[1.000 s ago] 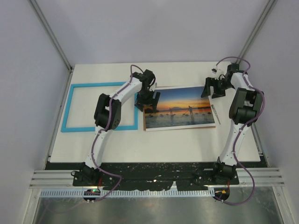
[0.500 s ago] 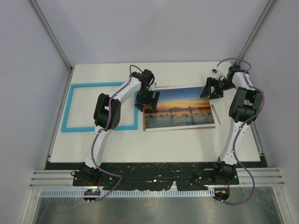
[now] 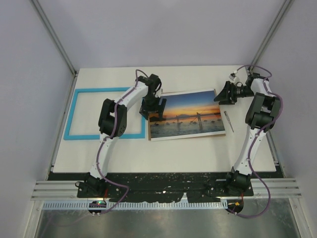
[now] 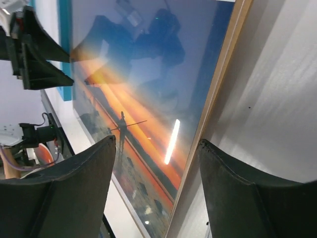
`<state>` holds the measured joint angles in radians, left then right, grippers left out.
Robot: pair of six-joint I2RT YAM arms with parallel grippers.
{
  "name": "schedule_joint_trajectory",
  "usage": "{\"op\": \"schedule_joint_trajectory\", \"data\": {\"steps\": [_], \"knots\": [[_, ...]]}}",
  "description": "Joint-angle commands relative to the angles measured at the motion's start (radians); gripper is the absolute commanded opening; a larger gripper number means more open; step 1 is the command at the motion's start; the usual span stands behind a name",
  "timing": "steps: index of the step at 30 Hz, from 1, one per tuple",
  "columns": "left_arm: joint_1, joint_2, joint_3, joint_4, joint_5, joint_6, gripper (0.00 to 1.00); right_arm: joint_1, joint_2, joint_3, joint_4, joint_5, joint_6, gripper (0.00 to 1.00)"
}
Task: Take the photo out of the frame
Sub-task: Pick up the photo frame from the center of the board.
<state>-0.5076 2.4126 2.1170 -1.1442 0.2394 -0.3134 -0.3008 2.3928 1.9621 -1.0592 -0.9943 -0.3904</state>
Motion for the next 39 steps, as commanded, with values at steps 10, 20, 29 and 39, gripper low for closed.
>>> {"op": "schedule_joint_trajectory", "data": {"steps": [10,20,29,39], "knots": [[-0.023,0.0,-0.011,0.12,0.101,-0.01,0.84,0.034,-0.037,0.06,-0.281,-0.429,-0.095,0.51],[-0.023,0.003,-0.005,0.123,0.107,-0.018,0.84,0.038,-0.067,0.07,-0.459,-0.411,-0.353,0.42],[-0.031,0.002,-0.008,0.129,0.107,-0.019,0.84,0.091,-0.175,-0.043,-0.317,-0.304,-0.374,0.36],[-0.037,0.0,-0.008,0.132,0.109,-0.016,0.84,0.103,-0.293,-0.08,-0.283,-0.408,-0.409,0.25]]}}
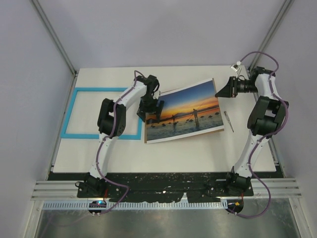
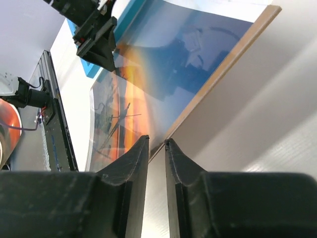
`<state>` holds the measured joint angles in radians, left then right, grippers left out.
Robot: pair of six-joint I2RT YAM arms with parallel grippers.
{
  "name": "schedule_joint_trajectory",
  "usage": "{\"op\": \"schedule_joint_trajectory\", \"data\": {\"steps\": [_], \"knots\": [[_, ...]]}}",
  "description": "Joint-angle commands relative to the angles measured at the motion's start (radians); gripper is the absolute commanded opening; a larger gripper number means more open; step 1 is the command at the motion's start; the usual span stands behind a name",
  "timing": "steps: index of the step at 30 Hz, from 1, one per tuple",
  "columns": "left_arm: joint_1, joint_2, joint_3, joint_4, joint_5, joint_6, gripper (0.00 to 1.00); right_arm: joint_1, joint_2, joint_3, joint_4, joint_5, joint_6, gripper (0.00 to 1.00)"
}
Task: Take the photo out of the frame
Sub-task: Pick up the photo frame from the center of the board.
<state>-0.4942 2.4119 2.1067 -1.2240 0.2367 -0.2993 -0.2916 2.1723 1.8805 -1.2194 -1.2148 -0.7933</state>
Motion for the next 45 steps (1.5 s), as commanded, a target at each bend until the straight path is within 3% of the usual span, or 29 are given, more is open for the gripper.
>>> {"op": "schedule_joint_trajectory", "data": {"steps": [1,6,10,13,15,20,31,38,45], "knots": [[-0.05,0.003,0.003,0.21,0.112,-0.031,0.84,0.101,-0.068,0.005,-0.126,-0.187,-0.014,0.34],[-0.05,0.001,0.004,0.212,0.115,-0.029,0.84,0.146,-0.029,0.003,-0.169,-0.184,-0.041,0.51],[-0.052,-0.004,0.001,0.212,0.112,-0.026,0.84,0.166,0.004,0.005,-0.178,-0.195,-0.024,0.51],[-0.052,-0.005,-0.001,0.213,0.112,-0.026,0.84,0.166,0.026,0.012,-0.17,-0.204,0.009,0.48],[-0.052,-0.005,-0.001,0.215,0.112,-0.026,0.84,0.166,0.037,0.014,-0.161,-0.207,0.049,0.4],[-0.055,0.0,-0.001,0.213,0.113,-0.026,0.84,0.164,0.055,0.016,-0.134,-0.2,0.152,0.08],[-0.055,-0.036,0.041,0.201,0.133,0.0,0.84,0.08,-0.008,-0.052,0.058,-0.014,0.42,0.08],[-0.046,-0.092,0.076,0.196,0.182,0.028,0.84,0.011,-0.084,-0.046,0.06,0.101,0.44,0.08],[-0.023,-0.137,0.067,0.182,0.185,0.072,0.84,-0.027,-0.086,-0.017,0.061,0.346,0.414,0.08]]}}
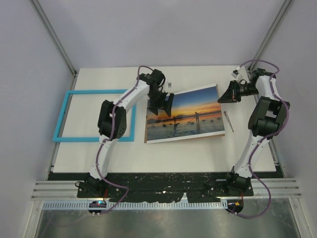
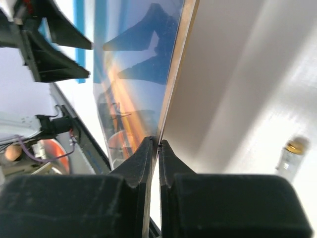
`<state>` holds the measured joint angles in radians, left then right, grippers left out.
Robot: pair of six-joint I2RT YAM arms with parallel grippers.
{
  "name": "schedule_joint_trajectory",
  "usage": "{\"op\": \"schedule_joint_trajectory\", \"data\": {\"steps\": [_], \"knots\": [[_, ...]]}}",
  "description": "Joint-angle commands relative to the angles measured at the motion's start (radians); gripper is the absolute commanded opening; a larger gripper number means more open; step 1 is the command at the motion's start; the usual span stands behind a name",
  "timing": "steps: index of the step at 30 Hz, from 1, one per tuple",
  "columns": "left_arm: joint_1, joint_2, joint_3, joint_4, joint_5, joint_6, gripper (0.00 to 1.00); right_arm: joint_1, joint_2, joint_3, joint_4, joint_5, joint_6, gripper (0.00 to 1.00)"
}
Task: Take the photo out of the frame
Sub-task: Pick up the photo frame from the center of the board, then place the photo frame at the center of the board.
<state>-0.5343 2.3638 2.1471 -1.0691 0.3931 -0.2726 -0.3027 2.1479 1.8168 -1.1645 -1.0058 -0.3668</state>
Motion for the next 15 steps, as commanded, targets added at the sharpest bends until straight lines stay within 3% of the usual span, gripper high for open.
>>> {"op": "schedule_joint_trajectory", "data": {"steps": [1,5,15], "knots": [[0.025,-0.09,0.022,0.026,0.024,0.049,0.84,-0.019,-0.059,0.047,0.015,0.195,-0.018,0.08],[0.056,-0.094,0.0,0.024,0.012,0.056,0.84,-0.024,-0.054,0.007,0.092,0.379,-0.023,0.08],[0.097,-0.103,-0.01,0.006,0.046,0.079,0.83,-0.039,-0.014,0.053,0.088,0.449,-0.006,0.08]]}}
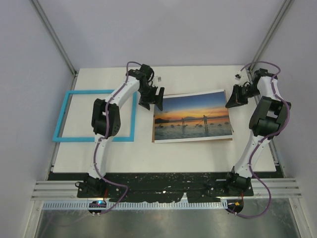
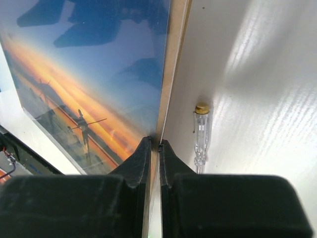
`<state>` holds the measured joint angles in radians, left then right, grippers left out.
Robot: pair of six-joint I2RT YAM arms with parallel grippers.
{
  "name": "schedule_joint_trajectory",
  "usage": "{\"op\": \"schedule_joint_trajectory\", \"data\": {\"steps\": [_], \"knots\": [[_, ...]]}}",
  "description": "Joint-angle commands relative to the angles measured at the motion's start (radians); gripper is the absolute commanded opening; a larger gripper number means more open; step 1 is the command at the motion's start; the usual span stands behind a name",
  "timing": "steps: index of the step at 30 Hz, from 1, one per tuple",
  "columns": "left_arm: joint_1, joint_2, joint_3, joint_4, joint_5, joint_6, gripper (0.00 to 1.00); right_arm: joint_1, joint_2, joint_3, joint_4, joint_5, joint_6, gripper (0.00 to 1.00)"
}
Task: Take the photo out of the frame
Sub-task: Place the photo frame at the center of the board.
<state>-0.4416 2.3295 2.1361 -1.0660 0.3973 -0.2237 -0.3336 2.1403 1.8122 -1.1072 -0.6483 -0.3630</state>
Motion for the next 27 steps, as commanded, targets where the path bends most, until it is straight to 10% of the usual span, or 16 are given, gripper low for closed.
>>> {"op": "schedule_joint_trajectory", "data": {"steps": [1,27], "knots": [[0.007,-0.07,0.002,0.0,0.044,0.035,0.83,-0.008,-0.007,0.059,0.029,0.101,-0.008,0.08],[0.17,-0.243,-0.18,-0.011,-0.106,0.155,0.86,-0.01,0.033,0.134,0.021,0.223,-0.03,0.08]]}}
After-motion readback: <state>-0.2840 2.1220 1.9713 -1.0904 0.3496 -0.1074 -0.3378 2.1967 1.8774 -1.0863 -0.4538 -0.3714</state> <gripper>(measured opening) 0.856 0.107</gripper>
